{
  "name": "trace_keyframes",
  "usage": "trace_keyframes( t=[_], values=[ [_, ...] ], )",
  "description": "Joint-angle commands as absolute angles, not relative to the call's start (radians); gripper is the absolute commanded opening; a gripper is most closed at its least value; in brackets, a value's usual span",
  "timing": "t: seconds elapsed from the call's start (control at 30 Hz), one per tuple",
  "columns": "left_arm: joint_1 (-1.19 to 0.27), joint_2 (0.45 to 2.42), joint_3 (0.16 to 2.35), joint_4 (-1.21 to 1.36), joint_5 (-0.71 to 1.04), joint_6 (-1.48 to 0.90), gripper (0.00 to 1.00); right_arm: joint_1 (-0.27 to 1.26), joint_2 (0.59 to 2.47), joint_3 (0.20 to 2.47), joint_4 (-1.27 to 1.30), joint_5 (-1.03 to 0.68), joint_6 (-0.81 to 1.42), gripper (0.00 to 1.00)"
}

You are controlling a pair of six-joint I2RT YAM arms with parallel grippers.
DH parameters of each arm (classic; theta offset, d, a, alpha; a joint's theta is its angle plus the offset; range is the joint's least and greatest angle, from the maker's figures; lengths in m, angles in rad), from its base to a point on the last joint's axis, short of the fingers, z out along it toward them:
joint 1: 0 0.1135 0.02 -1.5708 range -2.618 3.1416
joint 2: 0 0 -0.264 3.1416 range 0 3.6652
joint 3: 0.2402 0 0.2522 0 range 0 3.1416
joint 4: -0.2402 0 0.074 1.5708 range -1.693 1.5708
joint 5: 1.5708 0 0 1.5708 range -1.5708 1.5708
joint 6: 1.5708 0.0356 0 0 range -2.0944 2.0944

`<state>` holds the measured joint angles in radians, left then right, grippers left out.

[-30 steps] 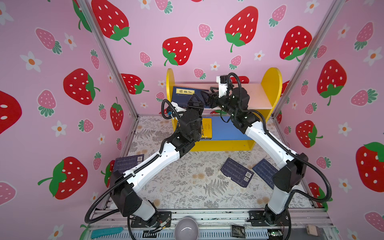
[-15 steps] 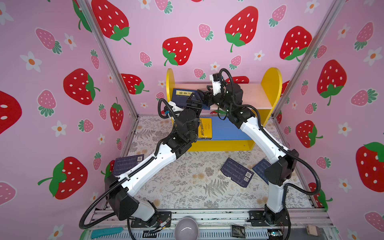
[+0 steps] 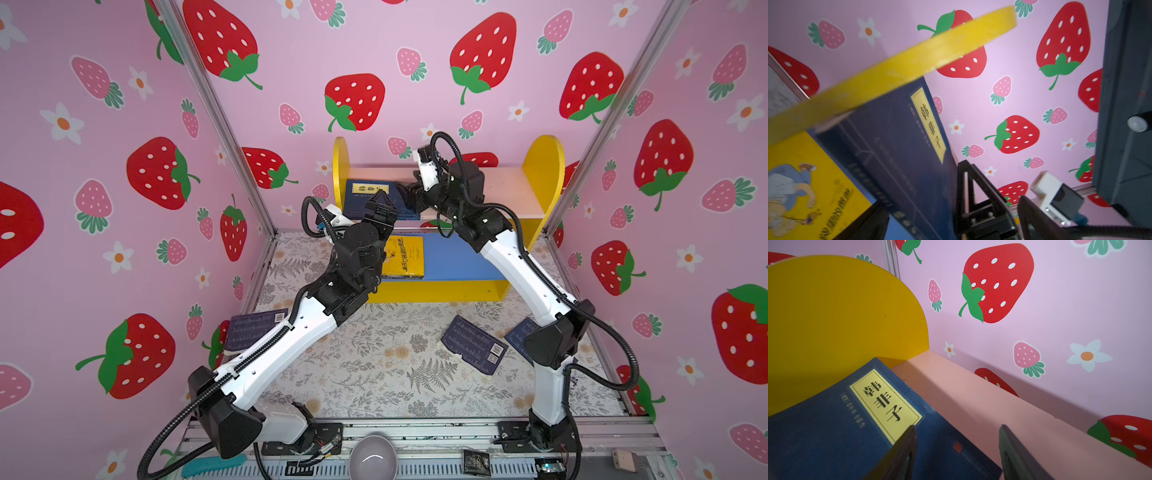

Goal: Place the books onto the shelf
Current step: 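Open and withdraw the left gripper while the right gripper pushes the book deeper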

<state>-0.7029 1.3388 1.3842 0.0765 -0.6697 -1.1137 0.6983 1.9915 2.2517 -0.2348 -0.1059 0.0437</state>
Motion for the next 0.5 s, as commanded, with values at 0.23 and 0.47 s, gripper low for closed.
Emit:
trace_keyframes(
  t=[0.23,0.47],
  values=[
    [-0.529,0.993,1.227,-0.271,-0.474,-0.527,1.00,0.704,1.989,2.184,-0.306,-0.090,-0.043,0.70],
    [-0.455,0.834,1.207,-0.386,-0.299,-0.237,0.99,0.703,1.801,2.000,0.085,0.033,-0.003,0.78]
  ],
)
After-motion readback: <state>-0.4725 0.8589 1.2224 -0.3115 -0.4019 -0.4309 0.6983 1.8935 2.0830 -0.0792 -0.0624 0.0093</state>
